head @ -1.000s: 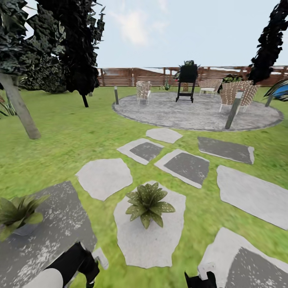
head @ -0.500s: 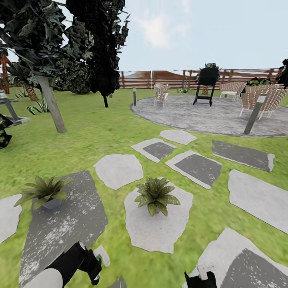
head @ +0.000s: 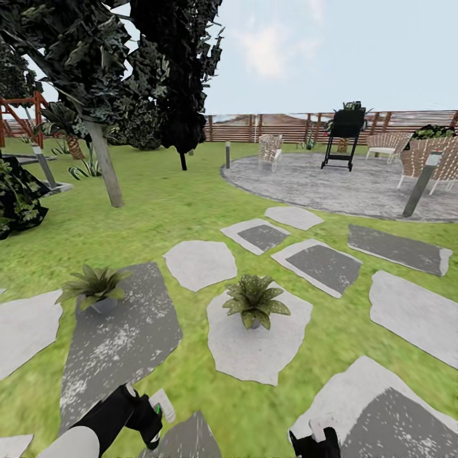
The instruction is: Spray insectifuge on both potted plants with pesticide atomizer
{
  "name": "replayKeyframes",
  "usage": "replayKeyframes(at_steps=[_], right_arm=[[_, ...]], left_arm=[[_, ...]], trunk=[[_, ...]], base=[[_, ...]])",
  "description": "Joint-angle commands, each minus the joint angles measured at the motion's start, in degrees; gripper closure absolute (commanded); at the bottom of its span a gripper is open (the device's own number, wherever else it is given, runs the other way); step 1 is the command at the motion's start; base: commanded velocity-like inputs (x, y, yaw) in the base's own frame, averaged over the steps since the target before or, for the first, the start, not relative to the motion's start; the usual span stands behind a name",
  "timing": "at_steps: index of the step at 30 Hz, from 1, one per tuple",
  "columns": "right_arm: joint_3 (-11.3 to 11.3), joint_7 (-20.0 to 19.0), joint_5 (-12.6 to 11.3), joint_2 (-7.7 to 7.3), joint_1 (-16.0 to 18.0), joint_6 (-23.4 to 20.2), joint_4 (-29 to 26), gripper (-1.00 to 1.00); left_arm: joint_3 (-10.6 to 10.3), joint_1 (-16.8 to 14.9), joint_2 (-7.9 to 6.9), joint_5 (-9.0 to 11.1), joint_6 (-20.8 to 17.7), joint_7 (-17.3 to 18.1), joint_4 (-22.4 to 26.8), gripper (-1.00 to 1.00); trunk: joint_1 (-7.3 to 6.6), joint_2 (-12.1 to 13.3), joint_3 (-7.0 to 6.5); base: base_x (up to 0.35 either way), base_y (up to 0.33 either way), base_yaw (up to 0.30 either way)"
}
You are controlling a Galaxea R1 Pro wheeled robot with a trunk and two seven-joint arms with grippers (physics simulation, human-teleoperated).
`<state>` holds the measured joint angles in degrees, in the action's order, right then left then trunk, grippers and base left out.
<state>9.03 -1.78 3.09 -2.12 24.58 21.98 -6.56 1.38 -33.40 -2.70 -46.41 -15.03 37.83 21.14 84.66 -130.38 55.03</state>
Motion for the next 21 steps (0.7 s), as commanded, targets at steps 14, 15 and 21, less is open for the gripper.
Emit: replayKeyframes(at_steps=[14, 15, 21], right_arm=[[8.1, -30.8, 12.8, 0.79, 1.0, -0.4, -17.7, -1.0], [8.1, -31.6, 12.8, 0.83, 1.0, -0.4, -18.7, -1.0], [8.2, -38.7, 17.6, 0.99, 1.6, -9.2, -26.5, -1.0]], left_arm=[[-0.1, -0.5, -2.66, -1.0, 11.6, 14.4, -0.3, 1.0], [-0.1, -0.5, -2.72, -1.1, 11.6, 15.0, -0.2, 1.0], [0.0, -0.8, -2.3, -4.5, 11.0, 17.2, -0.5, 1.0]], trunk=[[-0.01, 0.0, 0.05], [-0.01, 0.0, 0.05], [-0.01, 0.0, 0.05]], base=[[-0.003, 0.0, 0.0], [0.0, 0.0, 0.0], [0.0, 0.0, 0.0]])
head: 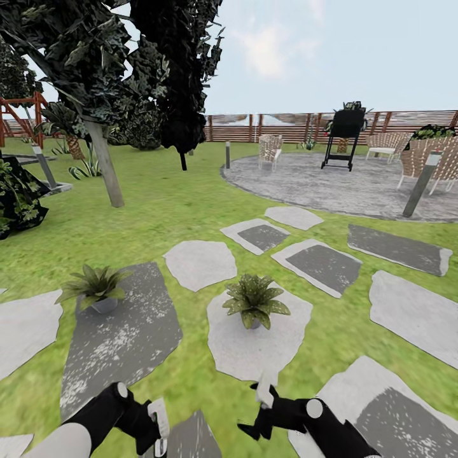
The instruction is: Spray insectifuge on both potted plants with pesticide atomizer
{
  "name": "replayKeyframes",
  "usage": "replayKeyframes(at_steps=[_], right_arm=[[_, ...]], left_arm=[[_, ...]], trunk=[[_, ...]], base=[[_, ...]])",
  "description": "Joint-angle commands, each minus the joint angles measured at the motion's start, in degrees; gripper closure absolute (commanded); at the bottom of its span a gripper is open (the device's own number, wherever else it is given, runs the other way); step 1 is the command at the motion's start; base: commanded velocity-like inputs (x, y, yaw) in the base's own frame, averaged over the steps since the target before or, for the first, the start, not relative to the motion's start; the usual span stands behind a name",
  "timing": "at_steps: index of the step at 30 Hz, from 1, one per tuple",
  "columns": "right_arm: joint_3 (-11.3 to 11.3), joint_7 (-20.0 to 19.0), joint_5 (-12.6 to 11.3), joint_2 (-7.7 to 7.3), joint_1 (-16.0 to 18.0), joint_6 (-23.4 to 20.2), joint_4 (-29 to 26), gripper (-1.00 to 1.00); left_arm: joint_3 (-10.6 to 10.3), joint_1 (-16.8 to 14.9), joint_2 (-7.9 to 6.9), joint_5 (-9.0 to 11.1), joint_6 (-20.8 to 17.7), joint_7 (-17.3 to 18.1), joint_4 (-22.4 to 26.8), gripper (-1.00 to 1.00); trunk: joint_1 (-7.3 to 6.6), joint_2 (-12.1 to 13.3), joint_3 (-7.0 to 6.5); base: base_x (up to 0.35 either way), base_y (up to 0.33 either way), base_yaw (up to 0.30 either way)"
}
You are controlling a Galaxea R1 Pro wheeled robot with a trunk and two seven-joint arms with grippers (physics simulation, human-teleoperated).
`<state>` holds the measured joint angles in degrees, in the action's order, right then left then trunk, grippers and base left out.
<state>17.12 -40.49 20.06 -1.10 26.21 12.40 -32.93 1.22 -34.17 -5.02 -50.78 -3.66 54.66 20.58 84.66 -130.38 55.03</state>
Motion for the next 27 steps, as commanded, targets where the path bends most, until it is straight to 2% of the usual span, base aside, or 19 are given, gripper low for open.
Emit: replayKeyframes(at_steps=[1, 3, 4, 7, 9, 13, 16, 20, 27], right_arm=[[0.1, -1.2, 1.2, 0.07, 0.0, -0.6, -1.0, -1.0], [0.1, -3.2, 2.2, 1.03, 0.1, -1.8, -2.7, -1.0], [0.2, -3.6, 2.4, 1.74, 0.1, -2.1, -3.0, 1.0], [0.3, -4.0, 3.3, 2.57, 0.1, -2.4, -3.5, 1.0], [0.4, -4.1, 5.8, 3.7, 0.7, -3.7, -3.7, 1.0], [0.6, -4.2, 8.1, 4.77, 1.1, -4.6, -4.0, 1.0], [0.6, -4.2, 8.4, 5.64, 1.1, -4.7, -4.0, 1.0], [0.6, -4.2, 8.4, 6.26, 1.2, -4.8, -4.0, 1.0], [0.6, -4.2, 8.4, 6.62, 1.3, -4.8, -4.0, 1.0]], left_arm=[[0.2, 0.0, 0.19, -0.7, -0.5, 0.5, 0.1, 1.0], [0.2, -0.1, 0.73, -1.9, -0.8, 1.0, 0.2, 1.0], [0.2, -0.1, 1.19, -2.2, -1.1, 1.1, 0.2, 1.0], [0.2, -0.1, 2.07, -2.4, -1.6, 1.2, 0.2, 1.0], [0.0, -0.1, 2.32, -2.4, -1.6, 1.3, 0.2, 1.0], [-2.1, 0.1, 2.84, -2.2, -1.4, 1.3, 0.3, 1.0], [-2.4, 0.1, 3.48, -2.1, -1.0, 1.2, 0.3, 1.0], [-2.5, 0.1, 5.39, -2.1, -0.8, 1.2, 0.4, 1.0], [-2.4, 0.1, 7.79, -1.7, -0.7, 0.6, 0.6, 1.0]], trunk=[[-0.01, 0.0, 0.05], [-0.01, 0.0, 0.05], [-0.01, 0.0, 0.05], [-0.01, 0.0, 0.05], [-0.01, 0.0, 0.05], [-0.01, 0.0, 0.05], [-0.01, 0.0, 0.05], [-0.01, 0.0, 0.05], [-0.01, 0.0, 0.05]], base=[[0.0, 0.0, 0.0], [0.0, 0.0, 0.0], [0.0, 0.0, 0.0], [0.0, 0.0, 0.0], [0.0, 0.0, 0.0], [0.0, 0.0, 0.0], [0.0, 0.0, 0.0], [0.0, 0.0, 0.0], [0.0, 0.0, 0.0]])
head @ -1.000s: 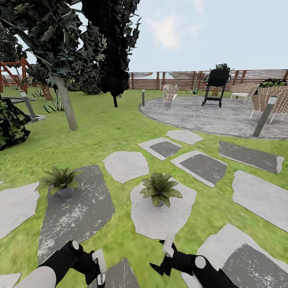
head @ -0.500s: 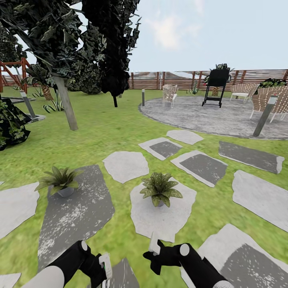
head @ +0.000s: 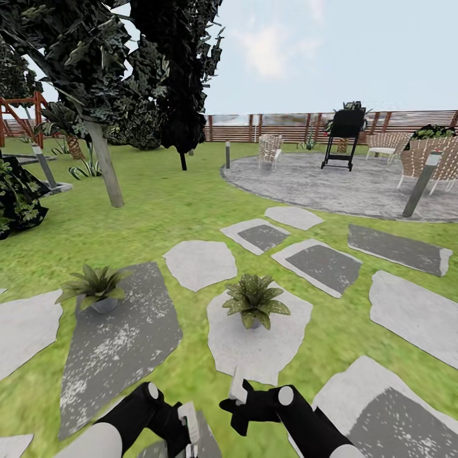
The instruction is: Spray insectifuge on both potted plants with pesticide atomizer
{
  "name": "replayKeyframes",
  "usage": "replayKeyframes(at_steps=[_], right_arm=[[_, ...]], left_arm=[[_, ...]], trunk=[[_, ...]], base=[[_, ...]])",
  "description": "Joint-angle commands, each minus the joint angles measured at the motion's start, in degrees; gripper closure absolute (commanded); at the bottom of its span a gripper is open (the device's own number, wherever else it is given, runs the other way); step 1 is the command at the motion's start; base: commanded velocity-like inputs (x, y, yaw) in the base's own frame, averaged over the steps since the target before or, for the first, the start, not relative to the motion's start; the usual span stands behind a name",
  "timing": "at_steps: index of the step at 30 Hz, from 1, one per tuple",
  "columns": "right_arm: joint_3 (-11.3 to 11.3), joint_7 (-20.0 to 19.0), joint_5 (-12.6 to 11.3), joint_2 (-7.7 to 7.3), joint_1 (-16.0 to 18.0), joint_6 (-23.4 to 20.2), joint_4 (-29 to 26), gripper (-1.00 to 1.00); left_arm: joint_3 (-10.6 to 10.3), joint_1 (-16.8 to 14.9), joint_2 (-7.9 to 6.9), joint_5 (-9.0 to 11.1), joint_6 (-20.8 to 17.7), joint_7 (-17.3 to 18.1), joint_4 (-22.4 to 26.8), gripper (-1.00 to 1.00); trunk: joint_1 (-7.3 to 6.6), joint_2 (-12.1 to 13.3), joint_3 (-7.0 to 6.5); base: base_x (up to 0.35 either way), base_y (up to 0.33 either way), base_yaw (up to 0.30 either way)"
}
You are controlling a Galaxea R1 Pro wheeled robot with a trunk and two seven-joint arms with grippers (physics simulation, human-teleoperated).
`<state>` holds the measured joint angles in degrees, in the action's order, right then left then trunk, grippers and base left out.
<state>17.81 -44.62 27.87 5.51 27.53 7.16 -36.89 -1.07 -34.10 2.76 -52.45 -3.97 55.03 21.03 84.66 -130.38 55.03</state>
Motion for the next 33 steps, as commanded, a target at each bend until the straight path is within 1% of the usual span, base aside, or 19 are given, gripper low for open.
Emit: replayKeyframes(at_steps=[1, 6, 7, 8, 10, 15, 17, 18, 21, 27, 32, 33], right_arm=[[-0.1, 0.0, 0.6, 0.02, 0.0, 0.5, 0.0, 1.0], [-0.1, 0.0, 0.6, 0.18, 0.1, 0.5, 0.0, 1.0], [-0.1, 0.0, 0.6, 0.19, 0.1, 0.5, 0.0, 1.0], [0.0, 0.0, 0.6, 0.19, 0.1, 0.5, 0.0, 1.0], [-0.1, 0.0, 0.6, 0.2, 0.1, 0.5, 0.0, 1.0], [-0.1, 0.0, 0.6, 0.2, 0.1, 0.5, 0.1, 1.0], [0.0, 0.0, 0.6, 0.2, 0.1, 0.5, 0.1, 1.0], [-0.1, 0.0, 0.6, 0.2, 0.1, 0.5, 0.1, 1.0], [0.0, 0.0, 0.5, 0.2, 0.1, 0.5, 0.1, 1.0], [0.0, 0.0, 0.6, 0.2, 0.1, 0.5, 0.1, 1.0], [0.0, 0.0, 0.6, 0.2, 0.1, 0.5, 0.1, 1.0], [0.0, 0.0, 0.6, 0.2, 0.1, 0.5, 0.1, 1.0]], left_arm=[[-0.1, 0.0, 0.17, 0.0, -0.4, 0.2, 0.1, 1.0], [-0.2, 0.0, 1.21, 0.1, -0.1, -0.4, 0.3, 1.0], [-0.1, 0.0, 1.29, 0.1, 0.4, -0.5, 0.3, 1.0], [-0.1, 0.0, 1.52, 0.1, 1.9, -0.6, 0.3, 1.0], [0.0, -0.1, 1.76, 0.4, 3.2, -0.8, 0.3, 1.0], [0.0, -0.1, 2.4, 1.2, 4.0, -1.4, 0.3, 1.0], [0.0, -0.1, 2.49, 1.7, 4.0, -1.6, 0.3, 1.0], [0.0, -0.1, 2.51, 2.8, 4.1, -1.7, 0.4, 1.0], [0.1, -0.1, 2.49, 4.5, 4.1, -1.9, 1.4, 1.0], [0.3, 0.0, 2.51, 5.6, 4.1, -2.0, 2.4, 1.0], [0.4, 0.0, 2.76, 5.8, 4.3, -2.0, 2.4, 1.0], [0.4, 0.0, 2.8, 5.8, 5.1, -2.0, 2.3, 1.0]], trunk=[[-0.01, 0.0, 0.05], [-0.01, 0.0, 0.05], [-0.01, 0.0, 0.05], [-0.01, 0.0, 0.05], [-0.01, 0.0, 0.05], [-0.01, 0.0, 0.05], [-0.01, 0.0, 0.05], [-0.01, 0.0, 0.05], [-0.01, 0.0, 0.05], [-0.01, 0.0, 0.05], [-0.01, 0.0, 0.05], [-0.01, 0.0, 0.05]], base=[[0.0, 0.0, 0.0], [0.0, 0.0, 0.0], [0.0, 0.0, 0.0], [0.0, 0.0, 0.0], [0.0, 0.0, 0.0], [0.0, 0.0, 0.0], [0.0, 0.0, 0.0], [0.0, 0.0, 0.0], [0.0, 0.0, 0.0], [0.0, 0.0, 0.0], [0.0, 0.0, 0.0], [0.0, 0.0, 0.0]])
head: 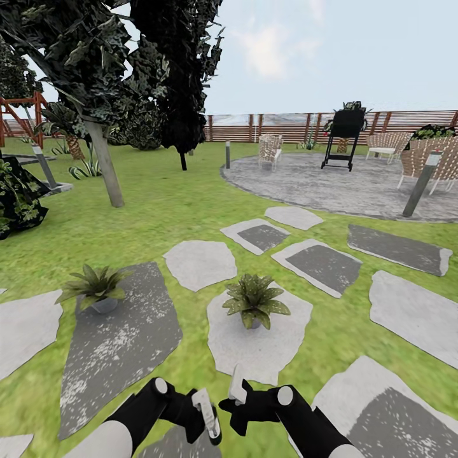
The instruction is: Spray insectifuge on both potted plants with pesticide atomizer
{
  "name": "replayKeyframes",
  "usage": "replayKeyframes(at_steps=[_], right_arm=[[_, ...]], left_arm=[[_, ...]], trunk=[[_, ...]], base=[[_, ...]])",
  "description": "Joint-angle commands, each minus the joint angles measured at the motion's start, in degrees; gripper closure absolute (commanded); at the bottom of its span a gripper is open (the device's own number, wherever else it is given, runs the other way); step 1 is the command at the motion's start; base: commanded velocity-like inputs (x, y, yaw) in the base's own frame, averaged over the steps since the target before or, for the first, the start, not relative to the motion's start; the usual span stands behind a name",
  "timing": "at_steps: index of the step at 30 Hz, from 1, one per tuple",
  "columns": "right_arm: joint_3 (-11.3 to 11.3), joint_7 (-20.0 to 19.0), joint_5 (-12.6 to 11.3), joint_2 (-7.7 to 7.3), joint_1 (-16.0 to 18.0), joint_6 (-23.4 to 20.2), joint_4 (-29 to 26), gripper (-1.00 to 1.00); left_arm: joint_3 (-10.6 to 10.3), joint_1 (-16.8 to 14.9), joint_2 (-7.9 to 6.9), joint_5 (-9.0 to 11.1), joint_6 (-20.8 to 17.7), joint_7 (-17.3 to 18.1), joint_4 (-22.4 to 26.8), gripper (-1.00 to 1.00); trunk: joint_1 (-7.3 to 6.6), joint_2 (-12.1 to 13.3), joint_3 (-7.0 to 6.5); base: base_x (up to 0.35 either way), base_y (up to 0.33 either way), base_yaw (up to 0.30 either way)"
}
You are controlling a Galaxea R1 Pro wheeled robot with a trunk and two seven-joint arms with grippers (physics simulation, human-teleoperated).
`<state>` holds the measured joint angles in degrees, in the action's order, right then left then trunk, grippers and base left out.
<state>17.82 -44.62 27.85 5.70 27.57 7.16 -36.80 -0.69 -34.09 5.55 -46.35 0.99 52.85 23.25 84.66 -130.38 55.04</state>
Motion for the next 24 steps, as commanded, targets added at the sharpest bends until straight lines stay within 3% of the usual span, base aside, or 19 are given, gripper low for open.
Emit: replayKeyframes(at_steps=[1, 18, 24], right_arm=[[-0.1, 0.0, 0.6, 0.01, 0.0, 0.5, 0.0, 1.0], [-0.1, 0.0, 0.6, 0.01, 0.0, 0.5, 0.1, 1.0], [-0.1, 0.0, 0.6, 0.01, 0.0, 0.5, 0.2, 1.0]], left_arm=[[0.0, 0.0, 0.01, -0.3, 1.2, 0.2, 0.0, 1.0], [-0.1, 0.1, -0.01, -0.2, 3.1, 0.3, -0.8, 1.0], [-0.1, 0.1, -0.01, -0.2, 5.4, 0.3, -0.8, 1.0]], trunk=[[-0.01, 0.0, 0.05], [-0.01, 0.0, 0.05], [-0.01, 0.0, 0.05]], base=[[0.0, 0.0, 0.0], [0.0, 0.0, 0.0], [0.0, 0.0, 0.0]])
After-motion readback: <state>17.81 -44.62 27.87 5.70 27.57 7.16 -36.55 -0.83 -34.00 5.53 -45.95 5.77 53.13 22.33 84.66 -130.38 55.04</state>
